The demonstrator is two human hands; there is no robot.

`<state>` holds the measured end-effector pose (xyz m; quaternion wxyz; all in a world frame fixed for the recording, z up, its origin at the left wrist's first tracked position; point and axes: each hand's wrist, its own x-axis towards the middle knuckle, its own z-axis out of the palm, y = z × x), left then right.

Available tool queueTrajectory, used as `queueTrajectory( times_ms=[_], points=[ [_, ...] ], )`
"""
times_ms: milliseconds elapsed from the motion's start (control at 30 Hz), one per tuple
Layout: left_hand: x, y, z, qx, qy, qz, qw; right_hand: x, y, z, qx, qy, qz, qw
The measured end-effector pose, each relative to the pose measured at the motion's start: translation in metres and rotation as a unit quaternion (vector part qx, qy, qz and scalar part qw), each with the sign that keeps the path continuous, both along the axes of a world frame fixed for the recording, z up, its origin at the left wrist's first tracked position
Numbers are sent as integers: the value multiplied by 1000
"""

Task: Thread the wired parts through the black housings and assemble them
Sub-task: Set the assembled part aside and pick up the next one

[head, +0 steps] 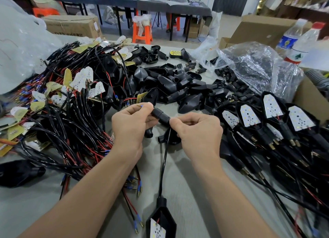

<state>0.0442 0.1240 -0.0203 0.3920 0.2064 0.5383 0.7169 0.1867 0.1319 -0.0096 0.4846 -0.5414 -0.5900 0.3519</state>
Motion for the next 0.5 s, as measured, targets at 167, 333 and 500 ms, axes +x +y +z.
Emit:
queueTrajectory(
  times_ms=[167,333,500],
  points=[
    [-6,2,2,3,-51,-61,997,3,4,-1,-39,26,31,998],
    [-10,3,5,5,-71,-55,996,6,8,4,-188,200,162,948],
    [-10,3,6,4,-104,-62,993,5,7,7,-263,320,213,885]
  ],
)
